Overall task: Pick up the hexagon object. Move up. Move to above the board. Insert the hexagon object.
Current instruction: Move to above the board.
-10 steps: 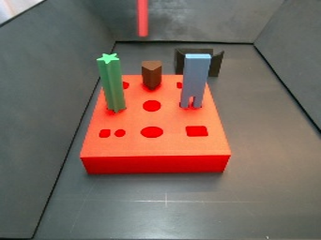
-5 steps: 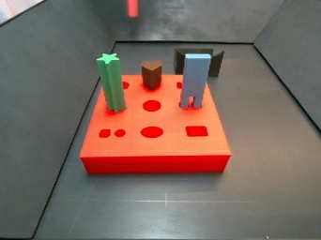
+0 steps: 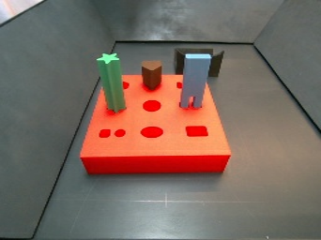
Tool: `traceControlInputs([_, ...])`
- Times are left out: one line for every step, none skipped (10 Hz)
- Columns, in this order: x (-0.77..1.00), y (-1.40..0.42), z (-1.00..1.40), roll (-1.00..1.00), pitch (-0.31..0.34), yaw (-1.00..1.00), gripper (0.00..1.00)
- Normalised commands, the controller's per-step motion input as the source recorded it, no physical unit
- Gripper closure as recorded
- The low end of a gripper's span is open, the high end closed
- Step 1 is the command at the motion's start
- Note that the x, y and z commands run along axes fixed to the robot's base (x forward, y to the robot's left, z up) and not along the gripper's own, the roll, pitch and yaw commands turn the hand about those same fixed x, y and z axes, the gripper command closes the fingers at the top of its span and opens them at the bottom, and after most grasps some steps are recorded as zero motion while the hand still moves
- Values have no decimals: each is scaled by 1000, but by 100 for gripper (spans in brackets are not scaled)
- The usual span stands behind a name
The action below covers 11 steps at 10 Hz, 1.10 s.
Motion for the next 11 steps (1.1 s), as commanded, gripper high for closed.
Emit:
traceControlInputs([215, -1000, 67, 64, -17, -1000, 100])
traceControlInputs([215, -1000, 65, 67, -20, -1000, 100])
traceControlInputs([209, -1000, 68, 73, -30, -1000, 100])
traceControlInputs([205, -1000, 67, 42, -46, -1000, 100])
traceControlInputs([206, -1000, 65, 42, -41, -1000, 100])
traceControlInputs([206, -1000, 63, 28, -33, -950, 100])
traceControlInputs([204, -1000, 66, -2, -23, -688, 100])
traceControlInputs([200, -1000, 65, -35, -7, -379, 100])
traceControlInputs([202, -1000, 65, -51, 6, -203, 100])
traceControlInputs([203, -1000, 66, -38, 24, -61, 100])
traceControlInputs([207, -1000, 69, -17, 33, -43, 100])
